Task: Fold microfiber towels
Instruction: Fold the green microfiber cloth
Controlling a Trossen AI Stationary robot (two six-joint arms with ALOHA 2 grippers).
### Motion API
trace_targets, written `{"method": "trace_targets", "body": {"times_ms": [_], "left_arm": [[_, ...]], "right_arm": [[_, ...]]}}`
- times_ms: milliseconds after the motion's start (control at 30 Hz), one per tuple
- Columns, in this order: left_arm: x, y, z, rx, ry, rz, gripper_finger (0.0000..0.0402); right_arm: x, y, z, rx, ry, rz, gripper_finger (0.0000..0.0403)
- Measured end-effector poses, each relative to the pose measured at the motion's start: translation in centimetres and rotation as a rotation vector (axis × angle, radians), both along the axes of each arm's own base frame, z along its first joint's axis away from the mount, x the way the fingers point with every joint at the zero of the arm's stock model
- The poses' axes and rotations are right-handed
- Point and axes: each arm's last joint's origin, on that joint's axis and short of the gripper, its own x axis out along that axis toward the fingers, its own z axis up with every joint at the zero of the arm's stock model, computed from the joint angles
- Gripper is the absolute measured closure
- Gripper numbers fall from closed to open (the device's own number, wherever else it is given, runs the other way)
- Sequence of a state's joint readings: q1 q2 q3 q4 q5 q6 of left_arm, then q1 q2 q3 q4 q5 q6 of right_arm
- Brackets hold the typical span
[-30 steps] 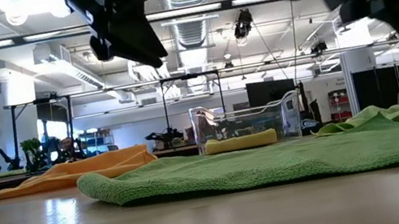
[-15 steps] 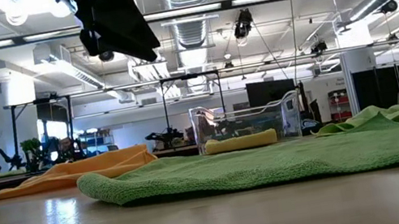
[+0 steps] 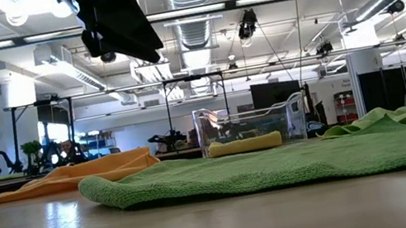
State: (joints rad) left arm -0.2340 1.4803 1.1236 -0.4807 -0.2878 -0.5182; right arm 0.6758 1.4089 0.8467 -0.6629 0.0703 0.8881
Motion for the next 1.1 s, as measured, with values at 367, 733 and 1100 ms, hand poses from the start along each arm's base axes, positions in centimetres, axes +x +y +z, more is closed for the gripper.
{"method": "trace_targets", "body": {"times_ms": [367,733,1100], "left_arm": [[0.0,0.0,0.0,0.000,0.000,0.000,0.0272],[0.0,-0.1,0.0,0.000,0.000,-0.002,0.0272],[0.0,-0.1,0.0,0.006,0.000,-0.009,0.0272]], "right_arm": [[1.9,1.4,2.9,-0.027,-0.203,0.293,0.0385],[3.7,1.3,6.3,-0.035,-0.313,0.259,0.0357],[3.0,0.3,5.2,-0.092,-0.188,0.270,0.0258]]}}
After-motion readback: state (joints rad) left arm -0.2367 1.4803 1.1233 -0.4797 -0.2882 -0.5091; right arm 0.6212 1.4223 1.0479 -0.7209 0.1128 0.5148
